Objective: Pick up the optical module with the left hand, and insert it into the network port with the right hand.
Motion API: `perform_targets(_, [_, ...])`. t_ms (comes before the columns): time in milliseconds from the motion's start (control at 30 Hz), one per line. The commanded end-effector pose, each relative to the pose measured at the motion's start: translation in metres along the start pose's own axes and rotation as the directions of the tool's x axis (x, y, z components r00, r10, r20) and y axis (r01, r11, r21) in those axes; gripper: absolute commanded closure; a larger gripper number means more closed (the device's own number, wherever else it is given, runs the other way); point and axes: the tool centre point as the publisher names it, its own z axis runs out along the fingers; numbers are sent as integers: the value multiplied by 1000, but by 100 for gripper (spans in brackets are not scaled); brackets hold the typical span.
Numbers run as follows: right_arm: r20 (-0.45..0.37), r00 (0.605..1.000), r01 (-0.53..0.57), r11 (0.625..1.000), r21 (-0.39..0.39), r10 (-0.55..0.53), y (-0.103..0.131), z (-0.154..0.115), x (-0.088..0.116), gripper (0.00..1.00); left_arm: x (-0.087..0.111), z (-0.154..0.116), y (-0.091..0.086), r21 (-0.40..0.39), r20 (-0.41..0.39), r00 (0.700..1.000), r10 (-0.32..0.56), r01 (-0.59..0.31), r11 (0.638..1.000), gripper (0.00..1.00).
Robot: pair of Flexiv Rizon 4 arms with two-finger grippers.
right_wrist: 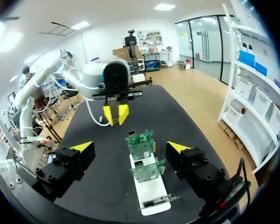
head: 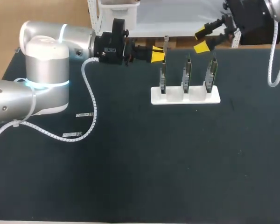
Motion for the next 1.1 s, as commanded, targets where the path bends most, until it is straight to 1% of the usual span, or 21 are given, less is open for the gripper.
perform_targets(33, [-1, 1000, -1, 998, 63, 1, 11, 6, -2, 0, 0, 0, -1, -5, 0, 1000, 1, -1, 1000, 100])
perform_targets(400, [35, 998, 46, 999, -16, -45, 14, 17, -15, 0, 0, 0, -1, -5, 0, 1000, 1, -1, 1000, 100])
perform_targets(633, [19, 997, 71, 996, -51, -70, 15, 26, -22, 0, 0, 0, -1, -5, 0, 1000, 1, -1, 1000, 100])
perform_targets(1100, [10, 996, 91, 993, -78, -90, 20, 44, -35, 0, 0, 0, -1, -5, 0, 1000, 1, -1, 1000, 100])
